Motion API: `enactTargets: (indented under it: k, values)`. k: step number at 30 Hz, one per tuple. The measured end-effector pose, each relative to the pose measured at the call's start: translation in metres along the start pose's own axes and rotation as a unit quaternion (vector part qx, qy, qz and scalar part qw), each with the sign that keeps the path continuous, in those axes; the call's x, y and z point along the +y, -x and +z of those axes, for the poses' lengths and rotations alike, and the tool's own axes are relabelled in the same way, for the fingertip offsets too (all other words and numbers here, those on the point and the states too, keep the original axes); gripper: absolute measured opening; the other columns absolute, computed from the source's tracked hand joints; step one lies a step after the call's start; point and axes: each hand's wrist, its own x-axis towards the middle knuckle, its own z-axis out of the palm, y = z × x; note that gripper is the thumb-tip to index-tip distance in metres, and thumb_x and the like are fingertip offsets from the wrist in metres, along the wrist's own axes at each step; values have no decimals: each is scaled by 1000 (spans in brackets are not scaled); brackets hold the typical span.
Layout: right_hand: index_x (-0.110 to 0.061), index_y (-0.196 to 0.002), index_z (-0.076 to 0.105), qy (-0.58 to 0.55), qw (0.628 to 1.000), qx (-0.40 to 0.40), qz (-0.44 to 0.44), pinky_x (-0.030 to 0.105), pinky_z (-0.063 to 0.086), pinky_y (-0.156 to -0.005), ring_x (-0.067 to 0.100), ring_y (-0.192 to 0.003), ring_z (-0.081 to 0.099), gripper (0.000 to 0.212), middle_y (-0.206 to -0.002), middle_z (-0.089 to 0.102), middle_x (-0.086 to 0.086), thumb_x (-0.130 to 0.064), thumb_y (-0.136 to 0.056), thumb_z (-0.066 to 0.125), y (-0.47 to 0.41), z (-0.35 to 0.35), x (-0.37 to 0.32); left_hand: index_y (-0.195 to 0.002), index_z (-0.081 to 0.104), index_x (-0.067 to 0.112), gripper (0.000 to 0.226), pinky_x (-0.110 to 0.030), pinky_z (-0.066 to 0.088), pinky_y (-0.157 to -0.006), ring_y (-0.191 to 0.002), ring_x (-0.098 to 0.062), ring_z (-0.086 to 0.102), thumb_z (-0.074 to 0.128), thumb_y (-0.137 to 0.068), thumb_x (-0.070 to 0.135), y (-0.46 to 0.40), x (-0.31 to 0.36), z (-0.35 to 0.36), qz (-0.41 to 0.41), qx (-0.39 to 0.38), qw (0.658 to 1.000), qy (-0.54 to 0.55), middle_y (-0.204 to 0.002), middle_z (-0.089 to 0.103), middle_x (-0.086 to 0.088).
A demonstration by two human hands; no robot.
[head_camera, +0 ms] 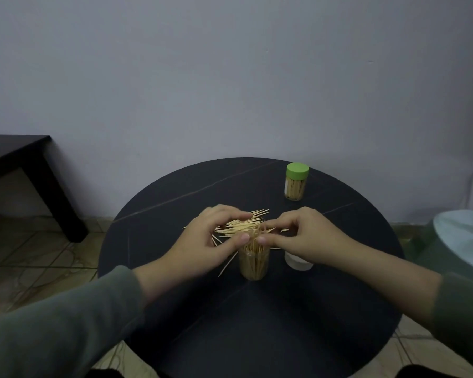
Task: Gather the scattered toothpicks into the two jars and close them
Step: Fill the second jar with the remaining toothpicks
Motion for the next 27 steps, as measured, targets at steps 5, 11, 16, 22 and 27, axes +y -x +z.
enactTargets:
  k: [5,11,16,22,27]
  values:
    - [-31,-114,70,-18,999,-6,-26,24,46,-83,-6,-87,57,27,-85,61,-25,-36,-88,65,0,-1,1,-132,56,29,41,-20,44,-91,-110,-2,50,50,-95,44,-1,6,2,127,2,981,-149,-125,60,19]
    - [-30,-128,59,32,998,-26,-37,46,40,-103,3,-99,51,31,-97,51,-20,-30,-99,48,3,8,-8,-135,51,39,45,-22,48,-81,-99,0,54,48,-92,51,0,6,6,92,21,985,-142,-108,62,14]
    - [-32,-141,43,52,997,-58,-14,47,37,-105,9,-106,46,41,-101,42,-17,-35,-100,43,2,6,-11,-131,56,33,45,-32,50,-85,-106,-7,54,59,-89,48,-5,11,8,124,57,983,-125,-119,62,20]
    - [-29,-135,52,42,992,-116,-6,48,33,-109,12,-125,42,62,-125,44,-16,-57,-81,62,4,1,-6,-121,65,30,33,-32,49,-86,-107,-8,51,57,-91,42,-9,8,11,138,39,976,-164,-119,61,16]
    - [-37,-112,65,49,994,-97,-23,50,39,-103,4,-111,51,78,-113,54,-20,-85,-52,50,2,3,-3,-116,69,27,32,-24,46,-78,-98,-4,49,53,-91,40,-13,9,8,163,-4,965,-206,-108,67,15]
